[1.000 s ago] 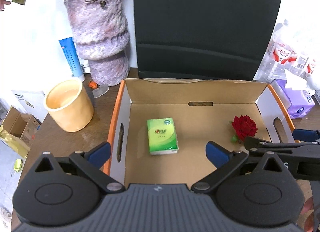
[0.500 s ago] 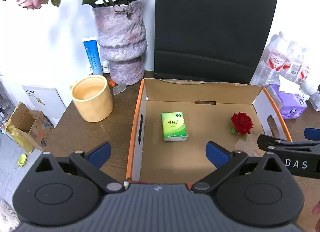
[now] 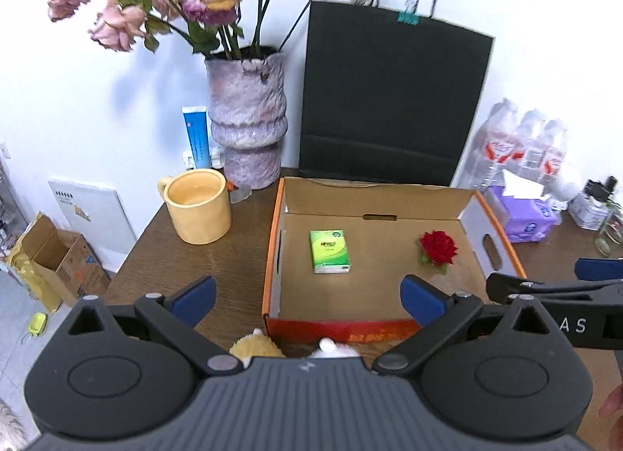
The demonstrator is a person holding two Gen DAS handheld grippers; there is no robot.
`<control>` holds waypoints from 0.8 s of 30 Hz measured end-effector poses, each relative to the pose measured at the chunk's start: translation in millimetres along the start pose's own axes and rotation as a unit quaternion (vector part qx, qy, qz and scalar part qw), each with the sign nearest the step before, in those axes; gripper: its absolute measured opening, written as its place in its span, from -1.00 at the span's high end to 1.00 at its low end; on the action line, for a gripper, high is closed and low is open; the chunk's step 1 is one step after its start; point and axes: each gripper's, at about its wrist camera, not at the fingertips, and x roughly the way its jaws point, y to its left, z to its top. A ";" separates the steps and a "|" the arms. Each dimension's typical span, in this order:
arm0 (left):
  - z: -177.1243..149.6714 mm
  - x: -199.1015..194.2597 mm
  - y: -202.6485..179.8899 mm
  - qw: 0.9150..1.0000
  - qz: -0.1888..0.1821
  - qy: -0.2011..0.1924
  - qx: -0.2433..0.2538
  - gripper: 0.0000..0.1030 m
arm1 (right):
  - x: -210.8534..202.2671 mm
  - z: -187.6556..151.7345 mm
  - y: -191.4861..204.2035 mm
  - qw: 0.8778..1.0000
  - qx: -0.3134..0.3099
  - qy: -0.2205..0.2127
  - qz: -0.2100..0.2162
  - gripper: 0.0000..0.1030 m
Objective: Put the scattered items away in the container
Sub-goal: 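Lift both open tools out of the box back over the table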
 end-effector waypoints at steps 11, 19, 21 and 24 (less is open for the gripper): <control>-52.6 -44.3 1.5 0.999 -0.030 -0.016 0.029 -1.00 | -52.7 -54.3 0.8 0.999 -0.004 -0.038 0.008 -1.00; -86.9 -73.4 8.2 0.998 -0.036 -0.036 0.043 -1.00 | -89.5 -91.9 0.3 0.997 -0.024 -0.063 0.028 -1.00; -93.8 -80.8 9.2 0.997 -0.033 -0.044 0.047 -1.00 | -99.2 -99.9 0.2 0.997 -0.025 -0.071 0.033 -1.00; -104.6 -91.9 12.0 0.997 -0.039 -0.051 0.049 -1.00 | -113.0 -111.8 0.2 0.995 -0.028 -0.081 0.043 -1.00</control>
